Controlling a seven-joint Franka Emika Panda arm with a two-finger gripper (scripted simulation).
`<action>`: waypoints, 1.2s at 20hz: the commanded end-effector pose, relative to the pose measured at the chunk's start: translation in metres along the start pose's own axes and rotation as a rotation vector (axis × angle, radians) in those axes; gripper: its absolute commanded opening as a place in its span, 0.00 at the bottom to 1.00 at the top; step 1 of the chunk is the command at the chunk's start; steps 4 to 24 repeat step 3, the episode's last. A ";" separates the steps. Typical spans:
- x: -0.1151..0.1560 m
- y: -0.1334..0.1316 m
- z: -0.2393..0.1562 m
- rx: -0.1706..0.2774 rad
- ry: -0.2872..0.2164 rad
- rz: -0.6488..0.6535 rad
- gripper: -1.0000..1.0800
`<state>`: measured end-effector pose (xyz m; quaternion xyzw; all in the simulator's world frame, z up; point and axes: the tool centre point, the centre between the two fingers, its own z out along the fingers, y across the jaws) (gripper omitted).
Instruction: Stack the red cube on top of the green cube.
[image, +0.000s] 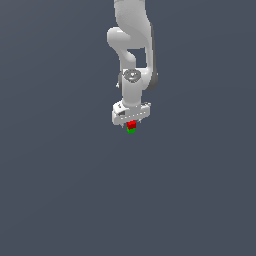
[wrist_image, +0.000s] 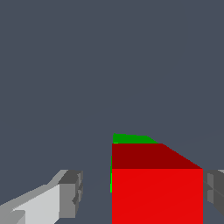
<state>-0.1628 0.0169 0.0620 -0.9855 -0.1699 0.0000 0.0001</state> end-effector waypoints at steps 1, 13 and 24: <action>0.000 0.000 0.000 0.000 0.000 0.000 0.96; 0.000 0.000 0.000 0.000 0.000 0.000 0.96; 0.000 0.000 0.000 0.000 0.000 0.000 0.96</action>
